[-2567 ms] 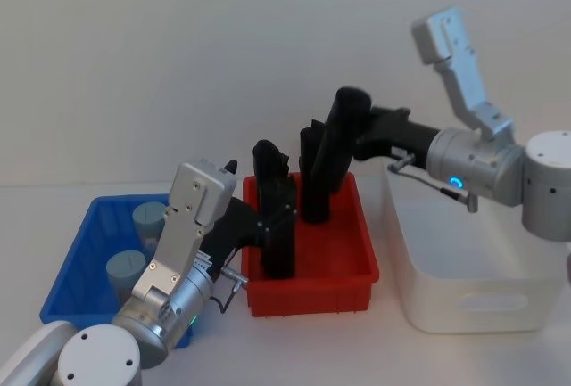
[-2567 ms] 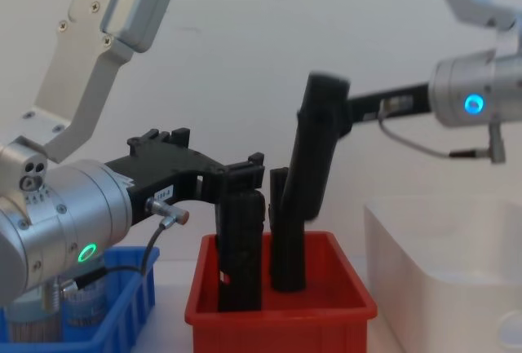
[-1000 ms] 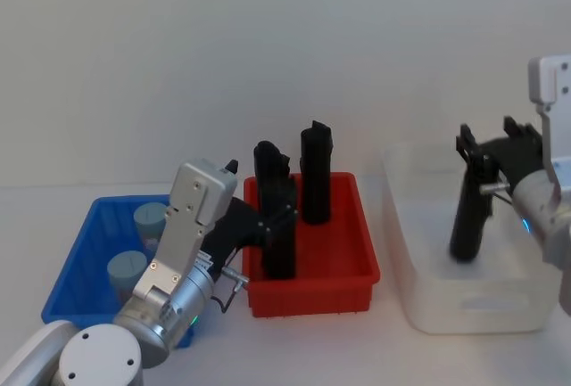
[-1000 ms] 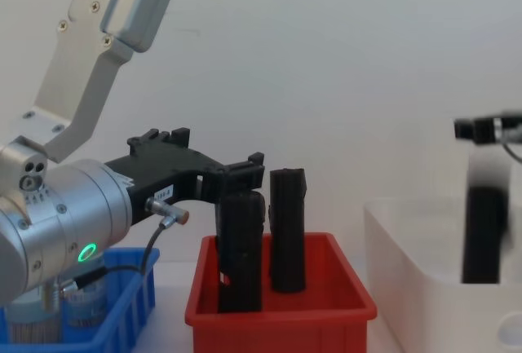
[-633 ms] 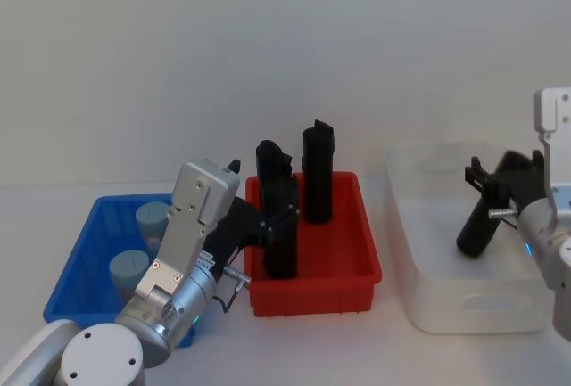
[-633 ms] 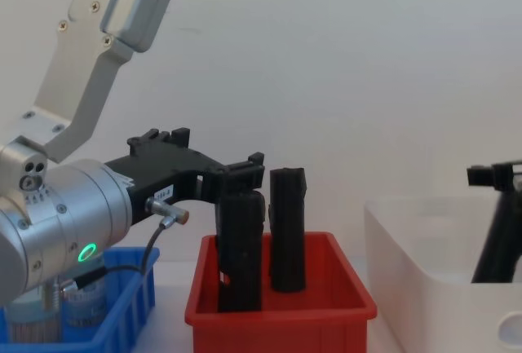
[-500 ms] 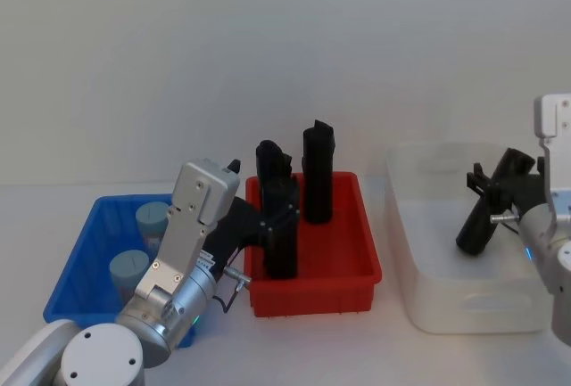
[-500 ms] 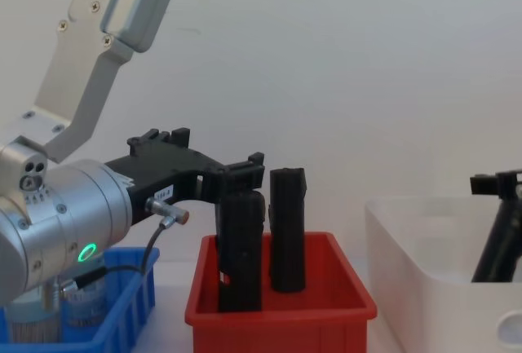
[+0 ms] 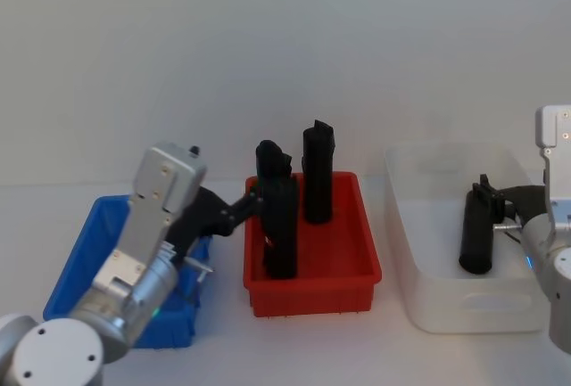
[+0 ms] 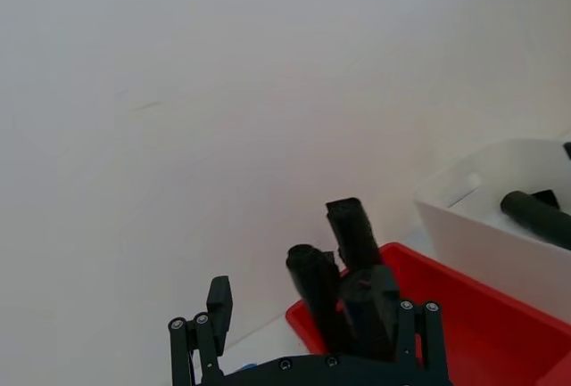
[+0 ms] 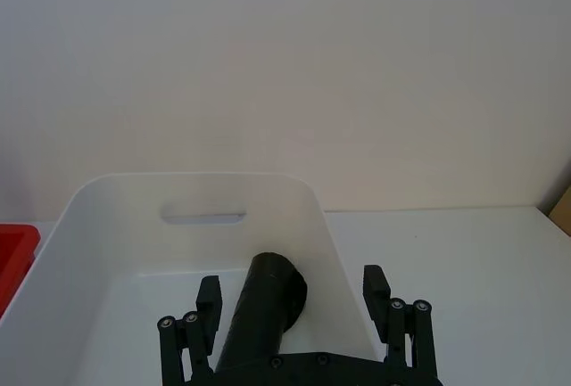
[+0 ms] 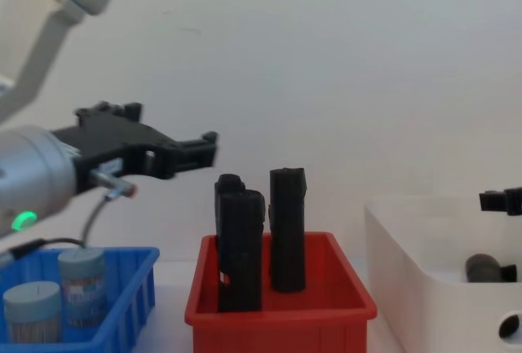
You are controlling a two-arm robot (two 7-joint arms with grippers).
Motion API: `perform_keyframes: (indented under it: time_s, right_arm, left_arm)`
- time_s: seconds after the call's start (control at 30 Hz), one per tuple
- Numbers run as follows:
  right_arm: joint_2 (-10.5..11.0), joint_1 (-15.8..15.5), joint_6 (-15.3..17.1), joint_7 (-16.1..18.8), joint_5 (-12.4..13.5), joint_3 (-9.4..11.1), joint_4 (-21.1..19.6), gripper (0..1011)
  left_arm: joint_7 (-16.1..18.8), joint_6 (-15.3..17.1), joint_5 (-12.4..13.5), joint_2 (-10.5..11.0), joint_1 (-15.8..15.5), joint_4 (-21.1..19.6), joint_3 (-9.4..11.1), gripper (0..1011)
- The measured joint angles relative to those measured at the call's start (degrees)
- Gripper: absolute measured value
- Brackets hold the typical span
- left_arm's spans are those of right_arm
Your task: Pick the cotton swabs from the blue box and place them into the white box.
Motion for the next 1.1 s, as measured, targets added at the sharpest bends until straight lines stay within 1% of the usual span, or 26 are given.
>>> perform_keyframes:
  time_s: [0.07,0.13,0.17,0.27,0.3,0.37,0.4,0.57,0.7,0.8,0.9,0.93,1.1]
  right_arm:
    - [0.0,0.0,0.0,-0.2,0.0,0.0,0.1,1002]
    - [0.0,-0.1,0.1,-0.3,0.0,0.0,0.1,1002]
    - [0.0,-0.1,0.1,-0.3,0.0,0.0,0.2,1002]
    - [-0.1,-0.1,0.1,-0.5,0.0,0.0,0.2,1002]
    - [-0.1,-0.1,0.1,-0.5,0.0,0.0,0.2,1002]
    - [-0.1,-0.1,0.1,-0.6,0.0,0.0,0.3,1002]
    - [-0.1,-0.1,0.1,-0.6,0.0,0.0,0.3,1002]
    - [-0.1,-0.1,0.2,-0.8,0.0,0.0,0.3,1002]
    - [-0.1,-0.2,0.2,-0.8,0.0,0.0,0.4,1002]
    - [-0.1,-0.2,0.2,-0.9,0.0,0.0,0.4,1002]
    - [-0.1,-0.2,0.2,-0.9,0.0,0.0,0.4,1002]
    - [-0.1,-0.2,0.2,-0.9,0.0,0.0,0.4,1002]
    - [-0.1,-0.2,0.2,-0.9,0.0,0.0,0.4,1002]
  left_arm:
    - [1.0,1.4,-0.3,1.4,0.9,-1.7,-0.8,1003]
    - [1.8,2.7,-0.9,2.4,1.5,-2.7,-1.4,1003]
    - [2.5,3.7,-1.5,3.4,2.2,-3.7,-1.9,1003]
    - [3.6,5.5,-2.7,5.0,3.3,-5.3,-2.9,1003]
    - [4.4,6.5,-3.5,6.0,4.0,-6.2,-3.5,1003]
    - [5.0,7.6,-4.4,7.1,4.8,-7.1,-4.2,1003]
    - [5.5,8.5,-5.4,8.0,5.5,-7.8,-4.7,1003]
    - [6.8,12.0,-9.2,11.1,7.8,-9.7,-6.8,1003]
    - [7.0,13.6,-11.4,12.6,8.9,-10.2,-7.8,1003]
    - [6.6,15.4,-14.0,14.1,10.0,-10.3,-8.9,1003]
    - [5.9,16.2,-15.4,14.7,10.4,-9.9,-9.5,1003]
    - [5.2,16.6,-16.2,15.0,10.6,-9.4,-9.7,1003]
    - [2.4,17.7,-18.2,15.3,10.5,-7.1,-10.3,1003]
